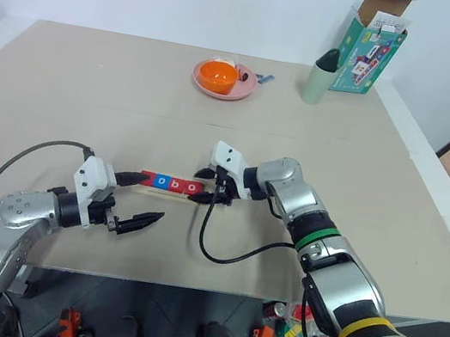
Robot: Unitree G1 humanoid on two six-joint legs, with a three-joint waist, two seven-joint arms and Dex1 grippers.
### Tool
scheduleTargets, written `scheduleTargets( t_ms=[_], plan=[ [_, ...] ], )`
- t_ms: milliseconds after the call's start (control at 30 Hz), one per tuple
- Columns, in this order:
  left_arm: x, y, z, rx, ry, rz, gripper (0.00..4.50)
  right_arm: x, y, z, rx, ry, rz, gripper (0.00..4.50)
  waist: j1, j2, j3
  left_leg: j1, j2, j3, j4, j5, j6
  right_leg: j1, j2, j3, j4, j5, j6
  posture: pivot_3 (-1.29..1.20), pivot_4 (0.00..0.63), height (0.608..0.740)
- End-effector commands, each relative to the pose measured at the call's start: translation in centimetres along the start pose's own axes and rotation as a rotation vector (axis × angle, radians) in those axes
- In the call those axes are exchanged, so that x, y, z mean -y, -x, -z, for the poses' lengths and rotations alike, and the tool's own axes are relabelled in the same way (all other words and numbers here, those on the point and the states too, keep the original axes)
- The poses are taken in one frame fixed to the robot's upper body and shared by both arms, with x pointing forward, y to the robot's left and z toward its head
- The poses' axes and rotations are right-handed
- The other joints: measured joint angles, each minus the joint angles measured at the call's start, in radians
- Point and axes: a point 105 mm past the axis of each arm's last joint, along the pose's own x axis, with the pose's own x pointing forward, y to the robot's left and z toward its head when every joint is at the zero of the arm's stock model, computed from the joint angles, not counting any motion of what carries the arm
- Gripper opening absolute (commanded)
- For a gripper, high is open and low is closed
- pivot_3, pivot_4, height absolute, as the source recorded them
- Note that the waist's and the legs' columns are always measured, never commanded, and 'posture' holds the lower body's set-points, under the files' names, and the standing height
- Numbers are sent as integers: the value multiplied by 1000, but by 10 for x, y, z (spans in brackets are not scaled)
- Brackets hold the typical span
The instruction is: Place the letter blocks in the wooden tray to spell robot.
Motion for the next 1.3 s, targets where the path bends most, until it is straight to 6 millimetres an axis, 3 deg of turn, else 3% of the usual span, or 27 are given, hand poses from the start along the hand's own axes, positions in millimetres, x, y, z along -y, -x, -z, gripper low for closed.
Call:
scheduleTargets(
  t_ms=[33,233,400,533,767,933,1100,1300],
  plan=[
    [0,1,-7,22,-32,-8,4500,7,3,-18,49,31,23,4482,0,0,0,0,0,0,0,0,0,0,0,0,0,0,0,0,150,740],
    [6,-2,-13,47,-27,27,4500,22,21,-43,176,-29,115,4482,0,0,0,0,0,0,0,0,0,0,0,0,0,0,0,0,150,740],
    [36,-10,-31,49,-9,262,4500,42,79,-53,294,-126,373,4482,7,0,0,-1,-1,-1,0,0,0,0,-1,0,0,0,1,0,150,740],
    [45,-13,-35,15,-9,371,4500,51,131,-32,287,-143,732,4482,9,0,0,-2,-2,-2,0,0,0,0,-1,-1,0,-3,2,0,150,740],
    [50,-17,-41,10,22,449,4500,33,192,42,113,-344,1213,4482,0,0,0,-1,-2,-1,-1,0,0,-1,-1,1,1,-3,2,0,150,740],
    [47,-23,-43,21,3,451,4500,16,190,53,78,-446,1371,4482,-6,0,0,1,-2,-1,-1,0,0,-1,0,2,2,-2,1,0,150,740],
    [44,-26,-42,29,-12,439,4500,2,178,57,51,-520,1432,4482,-5,0,0,1,-2,-1,0,0,0,0,1,2,3,-2,-2,0,150,740],
    [42,-29,-44,50,-36,426,4500,-13,168,75,-36,-600,1462,4482,-2,0,0,0,-3,0,0,0,0,0,-1,4,2,-4,0,0,150,740]
  ],
)
